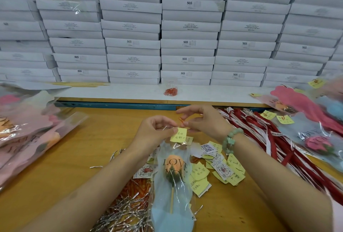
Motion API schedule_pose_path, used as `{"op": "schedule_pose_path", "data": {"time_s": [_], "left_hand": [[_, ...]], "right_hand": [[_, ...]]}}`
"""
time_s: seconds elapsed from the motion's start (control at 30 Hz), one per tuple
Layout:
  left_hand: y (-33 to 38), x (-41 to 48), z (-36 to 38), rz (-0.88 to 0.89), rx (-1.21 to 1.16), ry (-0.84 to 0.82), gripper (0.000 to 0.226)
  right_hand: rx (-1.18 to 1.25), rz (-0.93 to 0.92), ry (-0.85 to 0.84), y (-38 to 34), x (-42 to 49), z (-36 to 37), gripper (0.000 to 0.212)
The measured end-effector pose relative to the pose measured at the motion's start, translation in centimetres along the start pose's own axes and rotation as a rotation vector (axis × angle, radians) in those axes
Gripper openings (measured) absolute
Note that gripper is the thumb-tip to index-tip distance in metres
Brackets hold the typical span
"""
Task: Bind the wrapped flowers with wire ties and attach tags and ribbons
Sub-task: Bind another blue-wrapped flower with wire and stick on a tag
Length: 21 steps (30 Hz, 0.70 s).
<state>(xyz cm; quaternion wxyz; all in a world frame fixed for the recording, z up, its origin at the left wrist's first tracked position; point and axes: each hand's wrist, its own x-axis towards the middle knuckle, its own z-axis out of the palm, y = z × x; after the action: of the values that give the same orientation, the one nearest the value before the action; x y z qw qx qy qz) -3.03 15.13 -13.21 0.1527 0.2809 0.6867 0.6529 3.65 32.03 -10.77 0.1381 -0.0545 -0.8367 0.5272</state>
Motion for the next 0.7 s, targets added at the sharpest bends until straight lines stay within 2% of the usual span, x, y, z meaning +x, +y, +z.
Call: {"op": "schedule_pose_path", "data": {"time_s": [0.17,0.37,0.47,0.7], "left_hand": [[-0.12,0.04,-0.11,-0.003,-0.004,-0.011,0.012],[-0.11,-0.05,-0.14,-0.017,0.003,-0.02,0.013],[0.04,-0.04,-0.08,-0.022,0.006,-0.001,0.014],[0.08,-0.15,-0.08,-0.031,0.026,0.024,0.014]], "right_hand": [[-0.01,-0.023,-0.004,-0.02,-0.1,0.13,0.019],[0.045,0.027,0.109,0.6,0.13,0.27,0.001],[0.076,0.049,0.114,0.65,0.1,0.26,0.001],[-0.034,-0.059,0.129,0.34,0.06,0.54,0.006]]}}
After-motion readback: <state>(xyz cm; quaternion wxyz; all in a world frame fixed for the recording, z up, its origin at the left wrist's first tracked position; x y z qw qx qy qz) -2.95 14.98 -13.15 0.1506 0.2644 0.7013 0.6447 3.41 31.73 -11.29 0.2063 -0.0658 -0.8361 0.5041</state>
